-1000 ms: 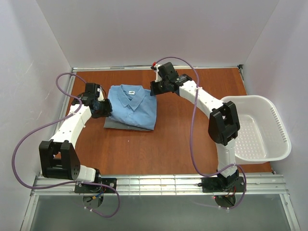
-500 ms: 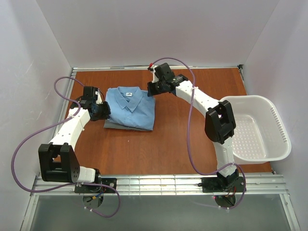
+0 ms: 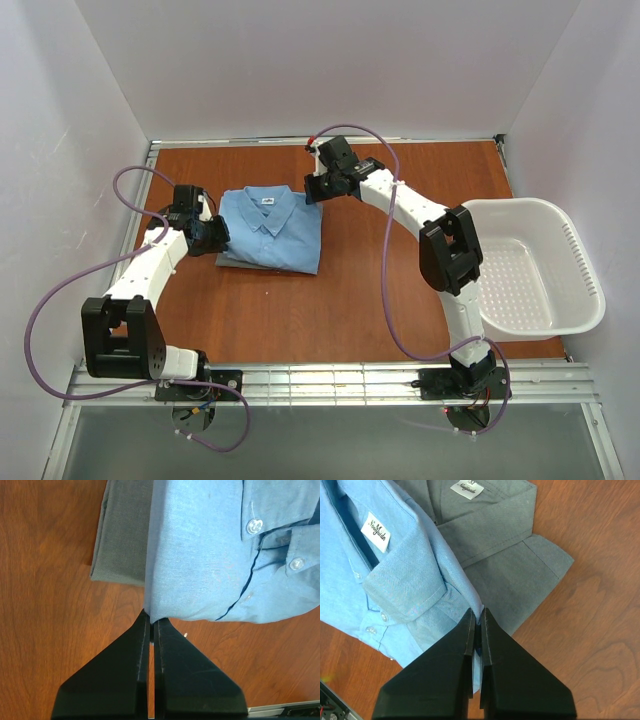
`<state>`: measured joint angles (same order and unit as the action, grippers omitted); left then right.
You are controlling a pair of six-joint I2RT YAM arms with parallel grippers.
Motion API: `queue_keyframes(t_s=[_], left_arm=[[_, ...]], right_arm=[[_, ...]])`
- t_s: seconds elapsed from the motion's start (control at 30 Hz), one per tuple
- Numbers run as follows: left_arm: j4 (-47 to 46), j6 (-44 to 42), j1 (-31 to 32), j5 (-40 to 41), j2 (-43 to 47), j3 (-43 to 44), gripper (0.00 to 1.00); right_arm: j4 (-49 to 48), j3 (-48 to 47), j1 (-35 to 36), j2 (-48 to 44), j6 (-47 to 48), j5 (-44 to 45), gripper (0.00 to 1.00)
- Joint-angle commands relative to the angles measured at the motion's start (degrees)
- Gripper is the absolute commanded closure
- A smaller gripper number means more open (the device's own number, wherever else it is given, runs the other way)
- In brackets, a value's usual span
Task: Fold and stack the long sleeve shirts
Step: Neatly place the folded shirt to the corner
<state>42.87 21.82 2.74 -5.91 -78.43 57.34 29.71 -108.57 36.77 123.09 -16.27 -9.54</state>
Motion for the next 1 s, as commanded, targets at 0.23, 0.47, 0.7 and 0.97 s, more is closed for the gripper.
queue_keyframes(t_s=[0.23,0.47,0.7,0.97], left_arm=[[-2.4,0.7,-0.5,1.4,2.3,-2.2,1.00],[-2.7,0.6,-1.1,2.4,1.4,-1.5,1.00],[-2.3,0.1,-2.0,2.9,-1.3,0.5,1.00],[-2.5,0.2,-2.1,2.0,-3.2,0.8,1.00]], right_arm=[[-3.0,-5.2,0.1,0.0,0.1,0.3,0.99],[-3.1,-5.8,0.1,1.2,-0.5,0.4,0.99],[-3.2,-4.3,0.1,1.0,-1.7,0.2,0.99],[-3.1,-2.9,-0.1,1.1,-1.7,1.5,0.99]])
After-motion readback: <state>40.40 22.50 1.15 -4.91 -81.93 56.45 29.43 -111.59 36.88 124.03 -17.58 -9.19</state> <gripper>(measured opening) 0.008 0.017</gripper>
